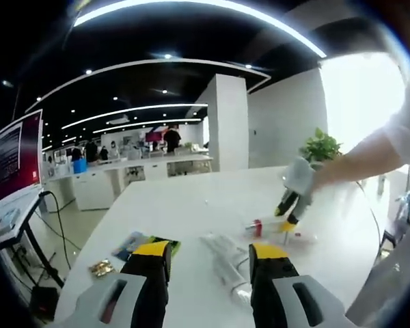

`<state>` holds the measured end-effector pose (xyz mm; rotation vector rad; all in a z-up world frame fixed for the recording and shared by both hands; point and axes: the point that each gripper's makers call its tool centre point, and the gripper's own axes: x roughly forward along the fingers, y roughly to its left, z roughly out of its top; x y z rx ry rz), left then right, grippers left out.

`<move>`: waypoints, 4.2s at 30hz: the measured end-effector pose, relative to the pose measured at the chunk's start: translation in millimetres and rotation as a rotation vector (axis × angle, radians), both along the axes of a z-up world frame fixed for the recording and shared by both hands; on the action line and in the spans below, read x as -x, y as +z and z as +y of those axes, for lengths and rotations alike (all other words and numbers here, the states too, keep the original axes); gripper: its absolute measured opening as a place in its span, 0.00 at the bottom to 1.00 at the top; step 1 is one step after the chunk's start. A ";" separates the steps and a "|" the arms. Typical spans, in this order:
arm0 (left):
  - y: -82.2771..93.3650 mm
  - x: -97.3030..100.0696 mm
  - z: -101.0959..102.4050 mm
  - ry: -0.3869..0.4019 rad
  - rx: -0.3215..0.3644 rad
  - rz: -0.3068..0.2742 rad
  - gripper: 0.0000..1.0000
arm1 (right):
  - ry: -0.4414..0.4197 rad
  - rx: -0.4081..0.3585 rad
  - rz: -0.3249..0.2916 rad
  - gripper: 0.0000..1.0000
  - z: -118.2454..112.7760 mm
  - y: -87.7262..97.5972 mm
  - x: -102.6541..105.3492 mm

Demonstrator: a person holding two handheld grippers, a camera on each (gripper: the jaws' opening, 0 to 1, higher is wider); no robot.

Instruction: Arrange the skincare products in the storage area until every visible bottle or jar stands upright without overlapping.

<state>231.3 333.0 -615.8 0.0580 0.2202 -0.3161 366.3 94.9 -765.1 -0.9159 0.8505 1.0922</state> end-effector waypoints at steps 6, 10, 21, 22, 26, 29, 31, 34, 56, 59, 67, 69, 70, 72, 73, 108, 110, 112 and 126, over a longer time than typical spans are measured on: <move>-1.9 2.9 -12.7 -0.057 0.003 0.005 0.47 | 0.055 0.015 0.017 0.30 2.7 -0.7 16.8; -10.6 6.4 -28.7 -0.126 0.014 0.055 0.47 | 0.098 0.030 0.030 0.30 5.5 -1.1 30.2; -7.2 -1.7 -65.7 -0.270 -0.020 0.070 0.47 | 0.222 0.057 0.047 0.30 14.5 -0.2 64.0; -8.8 -2.8 -68.7 -0.282 -0.023 0.073 0.47 | 0.227 0.056 0.049 0.30 15.2 -0.2 66.1; -21.5 -5.1 -81.7 -0.333 -0.015 0.111 0.47 | 0.241 0.051 0.055 0.30 15.0 -0.5 73.5; -33.6 -5.0 -87.4 -0.366 -0.039 0.142 0.46 | 0.252 0.048 0.053 0.30 15.4 -0.5 79.1; -40.7 -6.0 -90.0 -0.381 -0.049 0.158 0.46 | 0.260 0.046 0.058 0.30 15.7 -0.5 84.1; -52.0 -6.6 -93.8 -0.409 -0.087 0.181 0.45 | 0.283 0.059 0.062 0.30 16.0 -1.4 91.1; -122.7 4.4 -131.0 -0.692 -0.265 0.356 0.38 | 0.440 0.142 0.098 0.30 26.5 -3.9 125.5; -129.2 3.5 -131.1 -0.701 -0.284 0.363 0.37 | 0.441 0.147 0.101 0.30 26.7 -4.1 126.1; -144.5 2.3 -133.4 -0.730 -0.301 0.393 0.32 | 0.434 0.149 0.113 0.30 26.9 -4.8 127.4; -147.3 4.4 -135.1 -0.734 -0.310 0.391 0.31 | 0.437 0.151 0.115 0.30 27.4 -5.0 128.1; -148.8 5.1 -135.4 -0.737 -0.314 0.391 0.31 | 0.440 0.154 0.116 0.30 27.8 -5.1 128.4; -149.9 5.3 -136.3 -0.737 -0.286 0.390 0.32 | 0.444 0.159 0.120 0.30 28.4 -5.3 129.0; -150.2 4.6 -136.8 -0.734 -0.274 0.391 0.32 | 0.443 0.160 0.122 0.30 28.4 -5.3 129.0; -50.5 -1.8 -149.6 -0.754 -0.169 0.312 0.27 | 0.331 -0.002 0.031 0.29 39.2 20.2 116.4; -47.6 -1.9 -151.4 -0.751 -0.155 0.303 0.28 | 0.332 0.003 0.029 0.29 38.9 20.9 117.4; -42.8 -2.0 -153.4 -0.750 -0.128 0.293 0.28 | 0.331 0.003 0.031 0.29 38.6 22.0 118.5; -9.1 -3.2 -156.9 -0.684 0.019 0.157 0.28 | 0.314 -0.029 0.037 0.29 54.3 30.1 122.8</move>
